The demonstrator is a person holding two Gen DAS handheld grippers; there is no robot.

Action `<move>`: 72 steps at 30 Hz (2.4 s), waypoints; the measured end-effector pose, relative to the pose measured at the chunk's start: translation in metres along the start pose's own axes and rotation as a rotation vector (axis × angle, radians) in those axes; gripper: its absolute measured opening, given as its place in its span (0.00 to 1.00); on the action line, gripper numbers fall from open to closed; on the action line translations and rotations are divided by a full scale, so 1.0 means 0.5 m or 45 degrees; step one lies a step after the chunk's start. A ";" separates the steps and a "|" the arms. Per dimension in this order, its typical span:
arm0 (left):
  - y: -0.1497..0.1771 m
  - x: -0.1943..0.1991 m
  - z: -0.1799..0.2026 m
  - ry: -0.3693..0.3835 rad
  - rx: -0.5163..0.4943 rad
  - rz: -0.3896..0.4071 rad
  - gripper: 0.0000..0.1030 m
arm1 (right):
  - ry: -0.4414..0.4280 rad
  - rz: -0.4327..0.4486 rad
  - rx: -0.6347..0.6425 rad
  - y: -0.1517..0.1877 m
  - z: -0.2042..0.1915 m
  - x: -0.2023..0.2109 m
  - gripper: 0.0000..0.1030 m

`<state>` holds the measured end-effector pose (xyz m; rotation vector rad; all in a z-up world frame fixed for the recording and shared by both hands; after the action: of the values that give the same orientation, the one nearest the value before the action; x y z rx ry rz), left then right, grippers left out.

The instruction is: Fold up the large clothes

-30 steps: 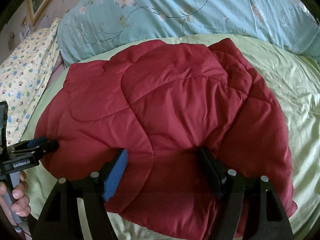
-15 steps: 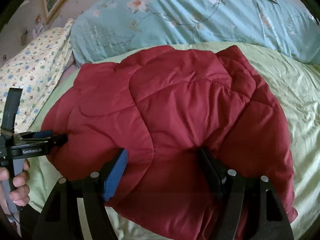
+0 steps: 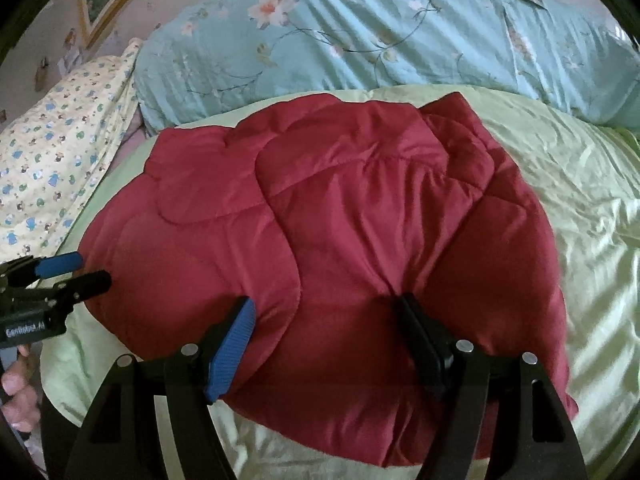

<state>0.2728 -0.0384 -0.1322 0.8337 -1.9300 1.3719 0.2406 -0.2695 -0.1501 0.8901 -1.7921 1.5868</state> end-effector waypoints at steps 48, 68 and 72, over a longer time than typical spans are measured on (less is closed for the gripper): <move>-0.134 -0.239 -0.057 0.083 0.046 0.013 0.96 | 0.087 -0.150 -0.101 -0.102 0.042 -0.137 0.79; -0.139 -0.269 -0.040 0.028 0.068 -0.017 1.00 | 0.027 -0.101 -0.127 -0.120 0.071 -0.162 0.80; -0.137 -0.273 -0.040 0.018 0.067 -0.020 1.00 | 0.019 -0.062 -0.118 -0.124 0.061 -0.136 0.80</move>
<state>0.4119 -0.0184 -0.1950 0.8599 -1.8804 1.4210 0.3316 -0.2969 -0.1698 0.8697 -1.8045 1.4646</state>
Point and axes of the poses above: each gripper's, at about its wrist camera, not at the fingertips, and x roughly against the way its jaws point, z to its right, y to its underside, the point moved 8 cm from there along -x, roughly the way its jaws point, and after that the axes turned 9 degrees about -y, right-handed, at the moved point
